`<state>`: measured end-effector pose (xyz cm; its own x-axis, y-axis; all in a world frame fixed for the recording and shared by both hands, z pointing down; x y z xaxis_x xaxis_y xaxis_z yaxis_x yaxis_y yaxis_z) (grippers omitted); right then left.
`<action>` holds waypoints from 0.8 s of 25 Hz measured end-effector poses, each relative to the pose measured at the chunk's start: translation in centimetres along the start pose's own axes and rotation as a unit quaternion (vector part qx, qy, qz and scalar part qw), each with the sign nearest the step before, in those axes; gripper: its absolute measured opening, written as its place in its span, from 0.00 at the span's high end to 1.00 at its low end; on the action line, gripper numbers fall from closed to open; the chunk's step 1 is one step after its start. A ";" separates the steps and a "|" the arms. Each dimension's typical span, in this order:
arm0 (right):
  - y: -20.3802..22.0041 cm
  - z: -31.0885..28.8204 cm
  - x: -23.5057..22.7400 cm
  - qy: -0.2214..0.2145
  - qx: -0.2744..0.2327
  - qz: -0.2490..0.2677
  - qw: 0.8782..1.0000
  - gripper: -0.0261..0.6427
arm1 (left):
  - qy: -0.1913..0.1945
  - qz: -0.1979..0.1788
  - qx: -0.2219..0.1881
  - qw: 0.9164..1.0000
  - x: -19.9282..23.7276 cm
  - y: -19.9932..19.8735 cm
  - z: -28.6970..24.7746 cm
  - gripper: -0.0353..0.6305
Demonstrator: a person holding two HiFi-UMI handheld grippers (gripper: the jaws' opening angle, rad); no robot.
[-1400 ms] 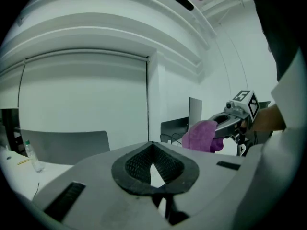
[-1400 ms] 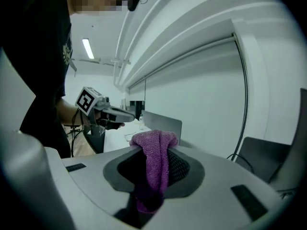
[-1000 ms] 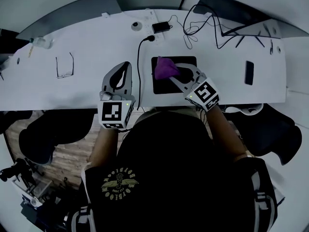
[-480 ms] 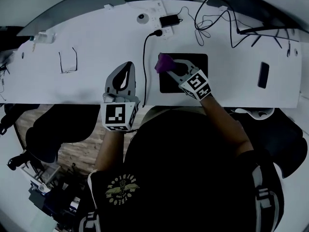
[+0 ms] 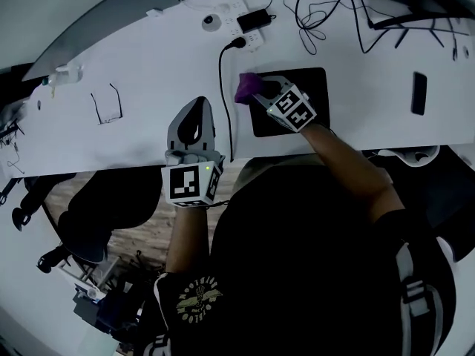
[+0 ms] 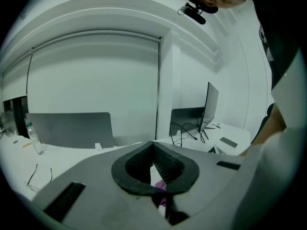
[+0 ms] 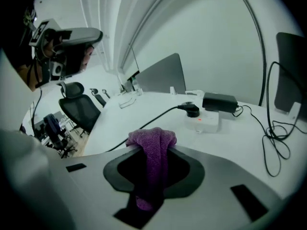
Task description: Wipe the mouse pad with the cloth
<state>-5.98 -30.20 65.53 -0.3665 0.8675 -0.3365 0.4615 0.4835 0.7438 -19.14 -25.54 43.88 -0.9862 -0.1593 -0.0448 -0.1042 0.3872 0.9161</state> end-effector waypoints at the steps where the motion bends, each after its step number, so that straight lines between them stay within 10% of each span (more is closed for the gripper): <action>1: 0.7 -0.2 -0.5 0.014 0.012 -0.002 1.000 0.83 | -0.001 0.001 0.001 1.000 0.1 0.1 0.1 0.94; 20: 7.3 6.5 -5.8 0.144 0.065 -0.031 0.987 0.82 | -0.001 0.035 -0.019 0.999 0.3 0.2 1.1 0.94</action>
<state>4.77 -30.92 69.20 -0.6021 0.7762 -0.1868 0.5248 0.5611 0.6401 -19.64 -24.47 43.61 -0.9912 -0.1308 0.0181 -0.0307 0.3620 0.9317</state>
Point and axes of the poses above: the fingertips, and each gripper's own axes: z backward along the fingers, x to its left, y out of its underside, the point moved 5 cm from there along z, backward along the fingers, and after that the axes turned 7 degrees about -y, right-handed, at the moved point
